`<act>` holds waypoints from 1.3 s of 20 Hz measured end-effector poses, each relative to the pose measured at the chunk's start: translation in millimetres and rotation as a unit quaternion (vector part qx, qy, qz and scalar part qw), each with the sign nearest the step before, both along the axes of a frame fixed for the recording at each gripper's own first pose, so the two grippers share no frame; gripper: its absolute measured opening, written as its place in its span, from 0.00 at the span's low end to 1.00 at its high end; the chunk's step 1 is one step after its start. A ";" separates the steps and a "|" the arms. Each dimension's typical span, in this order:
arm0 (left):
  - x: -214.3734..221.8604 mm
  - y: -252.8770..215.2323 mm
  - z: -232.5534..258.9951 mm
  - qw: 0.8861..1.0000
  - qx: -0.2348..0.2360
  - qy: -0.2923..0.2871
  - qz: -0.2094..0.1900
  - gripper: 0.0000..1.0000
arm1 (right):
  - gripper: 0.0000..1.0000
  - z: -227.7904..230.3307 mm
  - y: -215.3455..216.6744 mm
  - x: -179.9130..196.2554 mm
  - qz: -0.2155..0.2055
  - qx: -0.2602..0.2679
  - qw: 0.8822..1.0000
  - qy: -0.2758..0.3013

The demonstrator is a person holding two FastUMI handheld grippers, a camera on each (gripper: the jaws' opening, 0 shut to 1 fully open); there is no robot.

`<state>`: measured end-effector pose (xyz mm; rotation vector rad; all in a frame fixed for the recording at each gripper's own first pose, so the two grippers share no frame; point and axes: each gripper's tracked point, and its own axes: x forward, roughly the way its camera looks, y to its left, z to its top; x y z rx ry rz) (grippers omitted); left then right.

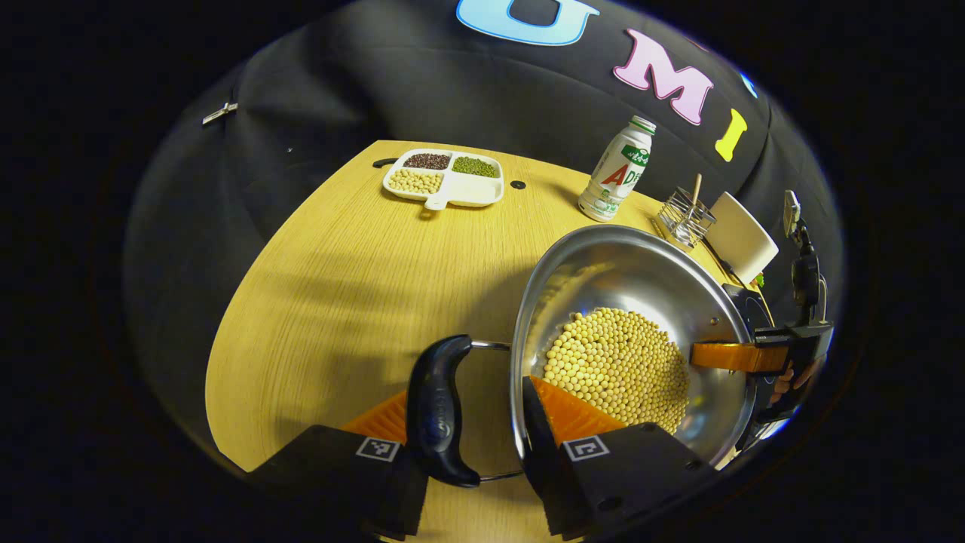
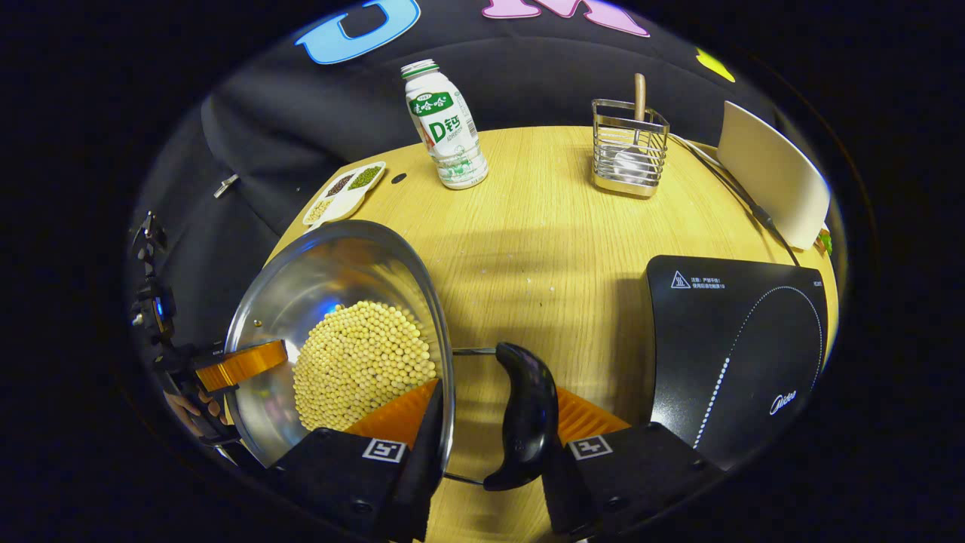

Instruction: First push the handle of the pot to place it horizontally, then grasp the pot with both hands and set it on the induction cooktop.

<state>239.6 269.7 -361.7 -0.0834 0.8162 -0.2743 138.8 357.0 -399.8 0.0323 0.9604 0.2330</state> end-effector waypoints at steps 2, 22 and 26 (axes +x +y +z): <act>-0.4 1.6 1.7 1.000 0.002 0.000 0.004 0.63 | 0.58 0.1 -0.1 -0.4 0.001 -0.005 1.000 -0.003; -95.3 -31.3 109.2 0.999 -0.008 -0.023 0.023 0.60 | 0.63 119.9 -35.7 -69.8 0.018 0.002 0.999 -0.048; -103.0 -66.2 119.1 0.999 -0.018 -0.028 0.008 0.60 | 0.63 139.2 -69.7 -77.8 0.003 0.000 0.998 -0.060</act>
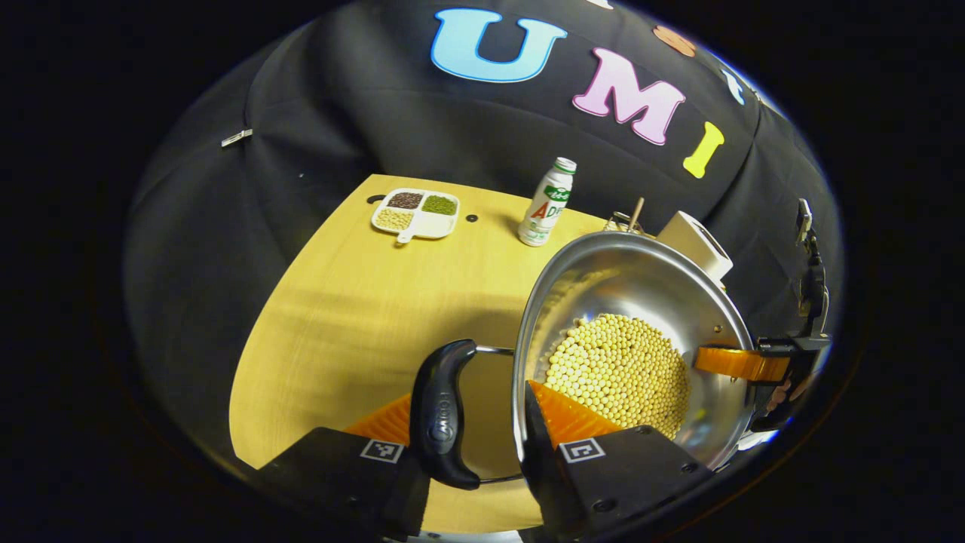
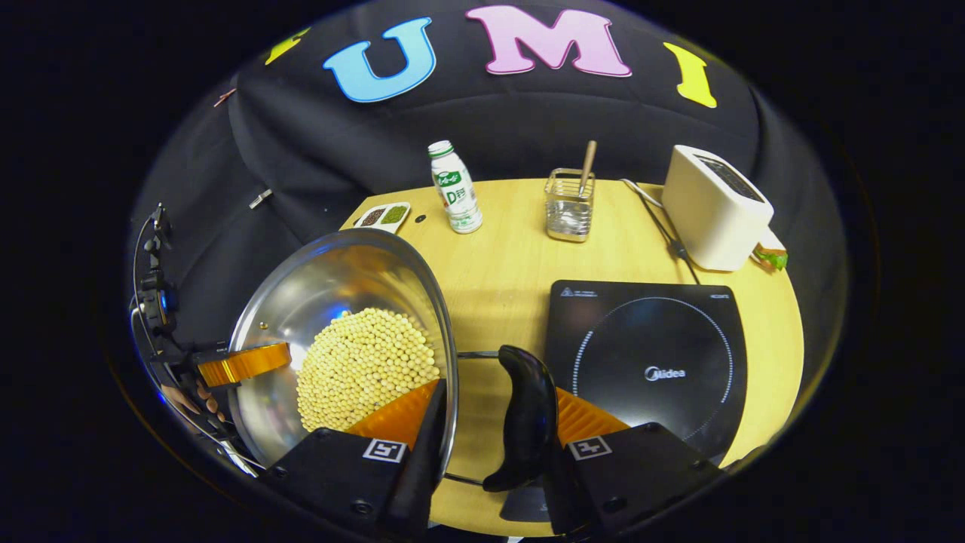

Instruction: First push the handle of the pot to place it horizontally, then grasp the pot with both hands and set it on the induction cooktop.

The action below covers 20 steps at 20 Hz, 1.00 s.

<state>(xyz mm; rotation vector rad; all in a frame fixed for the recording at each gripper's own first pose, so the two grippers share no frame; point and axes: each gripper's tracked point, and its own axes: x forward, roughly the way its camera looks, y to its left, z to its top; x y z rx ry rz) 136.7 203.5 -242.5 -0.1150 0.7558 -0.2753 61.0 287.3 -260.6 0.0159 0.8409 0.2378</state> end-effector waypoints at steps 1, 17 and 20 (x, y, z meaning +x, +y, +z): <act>-1.5 -9.3 2.3 1.000 0.001 -0.003 -0.006 0.60 | 0.63 4.4 -9.6 -1.6 -0.001 -0.002 1.000 -0.004; -5.9 -175.3 15.2 0.999 0.008 -0.008 -0.045 0.60 | 0.63 29.1 -166.3 3.6 -0.048 0.007 0.999 -0.012; -4.3 -201.2 10.0 0.999 0.010 -0.002 -0.047 0.60 | 0.63 24.0 -190.7 9.2 -0.055 0.009 0.998 -0.004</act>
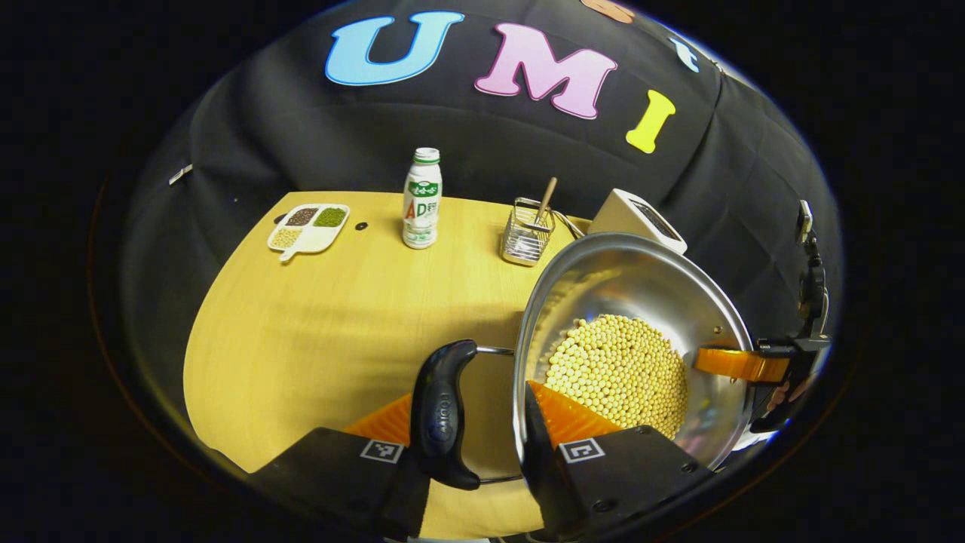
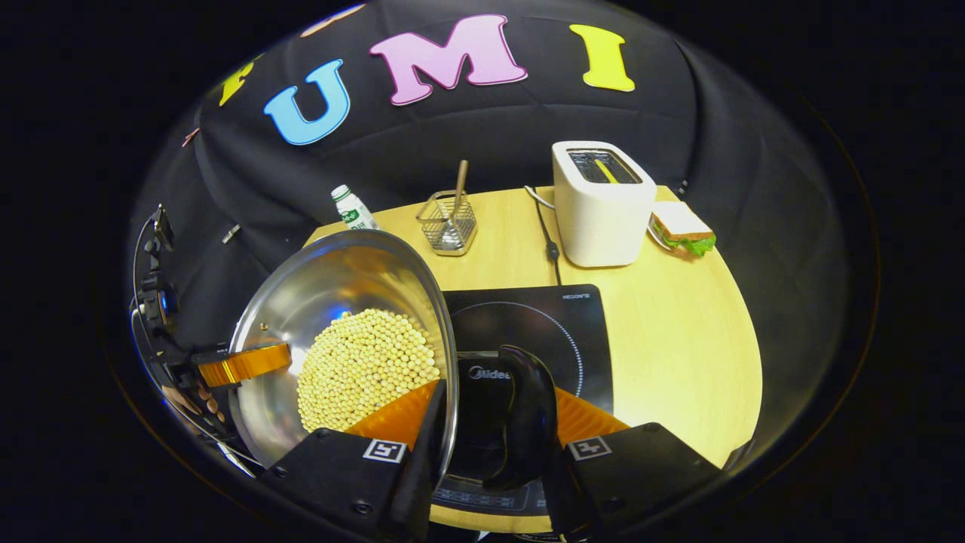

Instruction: First push the handle of the pot to place it horizontally, then grasp the pot with both hands and set it on the induction cooktop.

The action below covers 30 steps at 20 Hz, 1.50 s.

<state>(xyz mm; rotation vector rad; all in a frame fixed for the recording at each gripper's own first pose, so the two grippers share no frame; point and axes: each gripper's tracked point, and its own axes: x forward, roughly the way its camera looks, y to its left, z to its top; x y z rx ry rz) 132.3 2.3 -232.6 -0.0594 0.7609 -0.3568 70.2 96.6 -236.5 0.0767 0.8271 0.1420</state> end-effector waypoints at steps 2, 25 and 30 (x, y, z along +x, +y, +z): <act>2.9 -15.2 -3.9 1.000 0.002 0.002 0.001 0.60 | 0.63 -1.9 -14.2 2.6 0.000 0.001 1.000 0.005; 37.4 -108.1 -69.6 0.999 0.002 0.030 0.015 0.60 | 0.63 -57.6 -102.9 49.0 -0.018 -0.001 0.998 0.058; 41.1 -107.5 -78.9 0.999 0.004 0.032 0.014 0.60 | 0.63 -65.7 -104.2 50.4 -0.015 -0.010 0.998 0.062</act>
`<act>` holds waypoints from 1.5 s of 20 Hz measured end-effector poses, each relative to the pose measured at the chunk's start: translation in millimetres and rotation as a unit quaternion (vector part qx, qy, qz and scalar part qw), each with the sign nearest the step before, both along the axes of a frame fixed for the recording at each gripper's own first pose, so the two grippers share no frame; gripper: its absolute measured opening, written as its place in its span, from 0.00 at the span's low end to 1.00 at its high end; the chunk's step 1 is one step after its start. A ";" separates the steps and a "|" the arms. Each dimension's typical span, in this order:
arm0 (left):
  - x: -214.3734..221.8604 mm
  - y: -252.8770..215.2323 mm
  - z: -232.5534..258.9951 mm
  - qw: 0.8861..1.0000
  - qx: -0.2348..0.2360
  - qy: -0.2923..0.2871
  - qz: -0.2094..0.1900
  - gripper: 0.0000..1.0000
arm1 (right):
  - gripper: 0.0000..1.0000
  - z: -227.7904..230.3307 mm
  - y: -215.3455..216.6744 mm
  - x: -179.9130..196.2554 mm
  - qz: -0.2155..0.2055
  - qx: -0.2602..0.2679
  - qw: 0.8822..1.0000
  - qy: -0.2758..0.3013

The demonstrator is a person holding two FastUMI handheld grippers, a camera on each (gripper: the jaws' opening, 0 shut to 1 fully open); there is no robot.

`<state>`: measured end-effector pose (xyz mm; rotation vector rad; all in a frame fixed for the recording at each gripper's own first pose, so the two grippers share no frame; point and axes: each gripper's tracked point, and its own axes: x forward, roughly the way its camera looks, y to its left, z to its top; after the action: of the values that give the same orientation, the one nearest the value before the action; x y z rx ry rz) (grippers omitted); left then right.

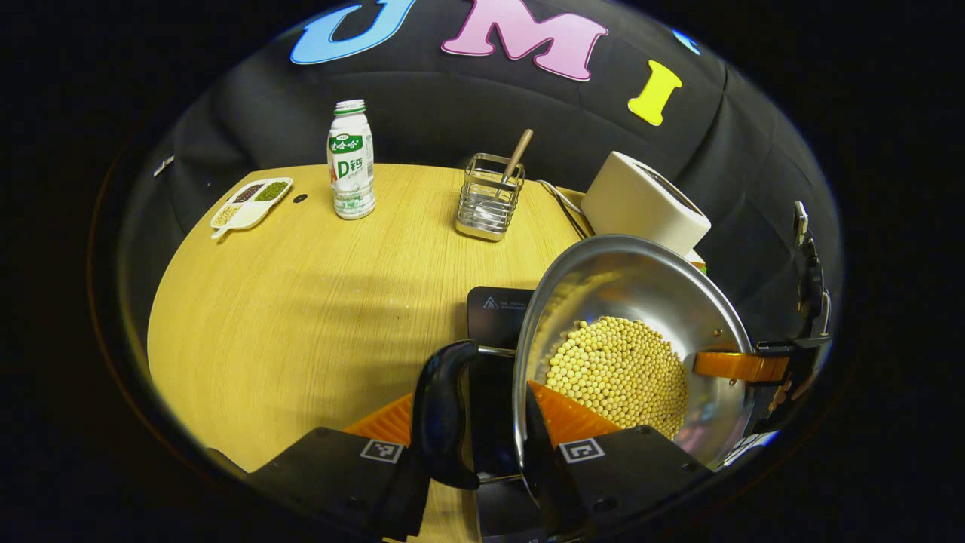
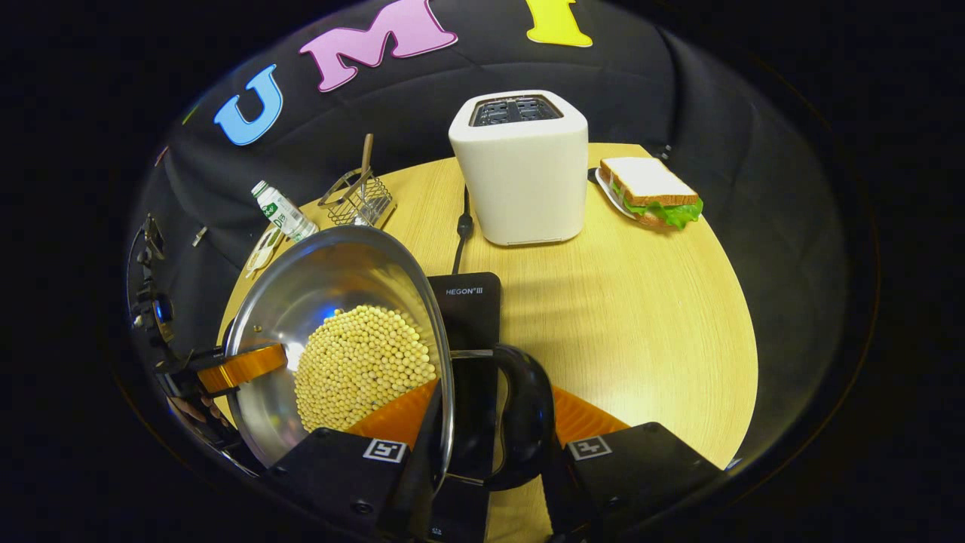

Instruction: First push the handle of the pot to place it horizontally, then grasp the pot with both hands and set it on the induction cooktop.

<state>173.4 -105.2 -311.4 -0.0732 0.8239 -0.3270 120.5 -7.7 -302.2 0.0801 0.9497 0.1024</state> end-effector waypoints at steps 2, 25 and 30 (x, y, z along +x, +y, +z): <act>2.4 -0.4 1.5 1.000 0.000 -0.007 -0.001 0.60 | 0.63 1.1 0.2 1.5 0.000 0.005 1.000 -0.002; -30.5 14.6 30.8 0.996 0.061 -0.008 0.057 0.98 | 0.96 30.5 -19.3 -29.8 -0.027 0.004 0.999 -0.034; -68.4 21.9 87.1 0.995 0.046 -0.077 0.042 0.97 | 0.99 76.0 -28.2 -55.2 -0.050 -0.017 0.994 -0.098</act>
<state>105.0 -83.3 -224.3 0.0038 0.6800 -0.2121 65.3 -35.8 -226.2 0.0842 0.7497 0.0006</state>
